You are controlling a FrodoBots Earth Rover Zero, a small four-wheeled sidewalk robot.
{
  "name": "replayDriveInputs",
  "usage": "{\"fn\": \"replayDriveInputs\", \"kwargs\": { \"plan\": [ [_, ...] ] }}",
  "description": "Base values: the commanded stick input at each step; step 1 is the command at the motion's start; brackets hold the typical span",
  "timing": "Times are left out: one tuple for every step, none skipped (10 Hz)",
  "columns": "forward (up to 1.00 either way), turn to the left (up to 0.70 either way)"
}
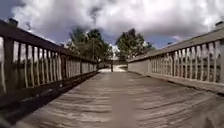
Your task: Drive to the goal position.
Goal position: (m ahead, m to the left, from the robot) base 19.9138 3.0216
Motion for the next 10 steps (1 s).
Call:
{"fn": "replayDriveInputs", "kwargs": {
  "plan": [
    [0.7, 0.0],
    [0.7, 0.0],
    [0.7, 0.0],
    [0.7, 0.0],
    [0.7, 0.0],
    [0.7, 0.0],
    [0.7, 0.0],
    [0.7, 0.0],
    [0.7, 0.0],
    [0.7, 0.0]
  ]
}}
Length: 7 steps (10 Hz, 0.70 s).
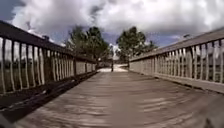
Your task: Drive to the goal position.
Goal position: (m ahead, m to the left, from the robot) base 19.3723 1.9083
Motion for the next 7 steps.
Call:
{"fn": "replayDriveInputs", "kwargs": {
  "plan": [
    [0.7, 0.0],
    [0.7, 0.0],
    [0.7, 0.0],
    [0.7, 0.0],
    [0.7, 0.0],
    [0.7, 0.0],
    [0.7, 0.0]
  ]
}}
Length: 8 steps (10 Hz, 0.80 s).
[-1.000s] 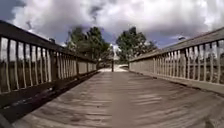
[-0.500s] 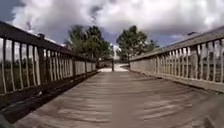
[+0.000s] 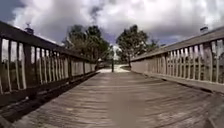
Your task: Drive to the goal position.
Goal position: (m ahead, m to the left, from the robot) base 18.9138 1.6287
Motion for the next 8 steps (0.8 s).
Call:
{"fn": "replayDriveInputs", "kwargs": {
  "plan": [
    [0.7, 0.0],
    [0.7, 0.0],
    [0.7, 0.0],
    [0.7, 0.0],
    [0.7, 0.0],
    [0.78, 0.0],
    [0.85, 0.0],
    [0.85, 0.0]
  ]
}}
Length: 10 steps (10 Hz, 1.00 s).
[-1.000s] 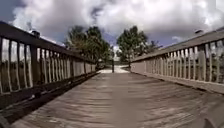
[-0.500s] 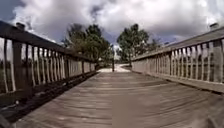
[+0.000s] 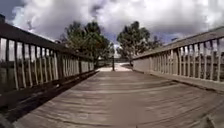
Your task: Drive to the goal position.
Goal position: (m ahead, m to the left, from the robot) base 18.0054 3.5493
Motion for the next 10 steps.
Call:
{"fn": "replayDriveInputs", "kwargs": {
  "plan": [
    [0.85, -0.1],
    [0.85, -0.3],
    [0.85, -0.34],
    [0.85, -0.29],
    [0.85, -0.12],
    [0.85, 0.0],
    [0.85, 0.0],
    [0.85, 0.0],
    [0.85, 0.0],
    [0.85, 0.0]
  ]
}}
